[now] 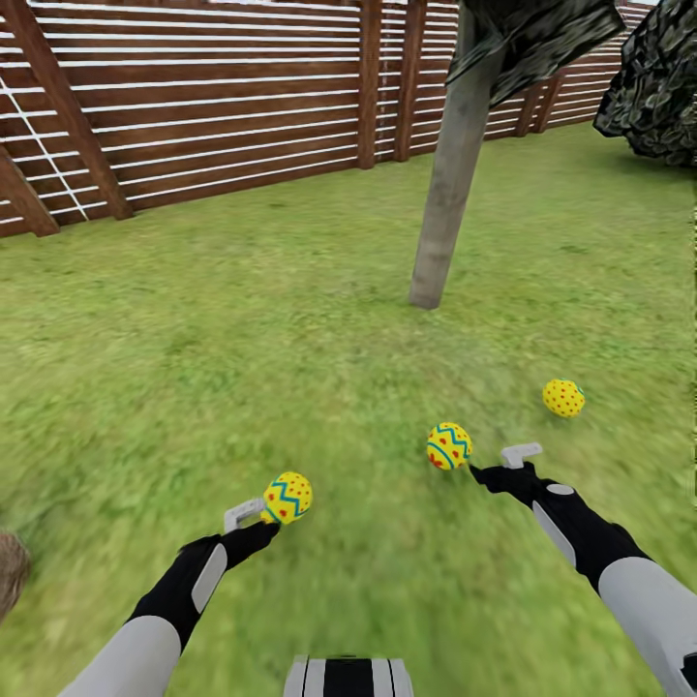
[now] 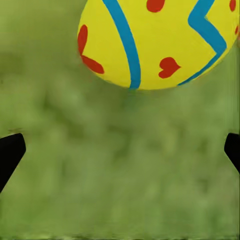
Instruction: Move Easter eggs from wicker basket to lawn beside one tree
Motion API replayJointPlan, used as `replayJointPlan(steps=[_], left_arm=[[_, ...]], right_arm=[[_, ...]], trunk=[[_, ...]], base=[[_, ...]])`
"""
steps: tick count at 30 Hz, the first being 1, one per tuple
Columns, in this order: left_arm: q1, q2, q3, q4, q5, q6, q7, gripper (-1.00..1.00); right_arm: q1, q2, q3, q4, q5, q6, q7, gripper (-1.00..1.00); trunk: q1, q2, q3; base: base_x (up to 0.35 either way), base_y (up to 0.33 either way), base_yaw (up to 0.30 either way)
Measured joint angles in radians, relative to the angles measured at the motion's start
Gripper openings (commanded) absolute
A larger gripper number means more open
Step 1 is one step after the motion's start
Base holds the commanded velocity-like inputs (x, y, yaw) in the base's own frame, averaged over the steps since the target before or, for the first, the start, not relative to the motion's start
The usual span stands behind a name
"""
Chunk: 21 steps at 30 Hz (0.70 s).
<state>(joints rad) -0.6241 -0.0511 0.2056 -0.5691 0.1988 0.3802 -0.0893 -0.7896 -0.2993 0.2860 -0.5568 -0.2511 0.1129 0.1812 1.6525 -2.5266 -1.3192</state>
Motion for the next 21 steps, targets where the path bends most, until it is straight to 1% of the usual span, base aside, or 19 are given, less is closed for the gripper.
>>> replayJointPlan(steps=[2, 6, 21], left_arm=[[0.000, -0.001, 0.000, 0.001, 0.000, 0.000, 0.000, 1.00], [0.000, -0.001, 0.000, 0.002, 0.000, 0.000, 0.000, 1.00], [0.000, -0.003, -0.001, 0.002, 0.000, 0.000, 0.000, 1.00]], right_arm=[[0.000, 0.002, 0.001, 0.001, 0.000, -0.003, -0.001, 1.00], [0.000, 0.016, 0.001, 0.002, 0.002, -0.004, -0.002, 1.00], [0.000, 0.017, 0.001, 0.002, 0.002, -0.003, -0.002, 1.00]], trunk=[[-0.001, 0.000, 0.010], [-0.003, 0.001, 0.032], [-0.009, 0.005, 0.115]], base=[[-0.345, 0.000, 0.000], [-0.345, 0.000, 0.000], [-0.345, 0.000, 0.000]])
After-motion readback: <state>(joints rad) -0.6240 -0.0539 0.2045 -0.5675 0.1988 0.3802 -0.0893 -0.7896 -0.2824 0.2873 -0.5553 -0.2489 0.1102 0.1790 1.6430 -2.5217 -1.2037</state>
